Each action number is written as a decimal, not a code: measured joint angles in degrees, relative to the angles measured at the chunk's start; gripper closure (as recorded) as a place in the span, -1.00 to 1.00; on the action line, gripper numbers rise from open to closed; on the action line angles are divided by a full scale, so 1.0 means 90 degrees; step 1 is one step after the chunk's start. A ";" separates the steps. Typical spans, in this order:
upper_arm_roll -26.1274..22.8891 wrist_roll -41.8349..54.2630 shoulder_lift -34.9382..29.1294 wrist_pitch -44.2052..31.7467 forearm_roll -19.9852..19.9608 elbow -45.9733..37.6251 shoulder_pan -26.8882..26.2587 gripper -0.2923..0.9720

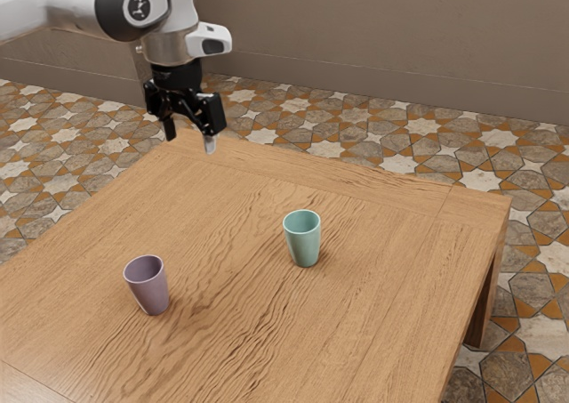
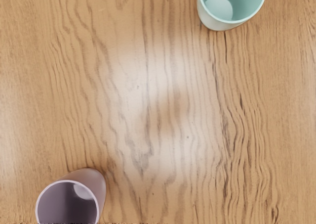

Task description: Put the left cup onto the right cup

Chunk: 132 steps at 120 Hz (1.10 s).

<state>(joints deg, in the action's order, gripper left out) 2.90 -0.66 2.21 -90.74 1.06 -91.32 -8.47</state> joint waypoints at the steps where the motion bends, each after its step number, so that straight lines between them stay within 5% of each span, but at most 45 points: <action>1: 0.0000 0.0000 0.0002 -0.0003 0.0000 -0.0006 0.0008 -0.54; 40: 0.0000 0.0022 0.0270 -0.0153 -0.0098 -0.0121 0.0345 -0.54; 132: 0.0000 0.0040 -0.0165 -0.1869 -0.0265 -0.2443 0.0778 -0.51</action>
<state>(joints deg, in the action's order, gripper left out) 2.90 -0.31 0.72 -107.56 -1.33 -113.31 -1.47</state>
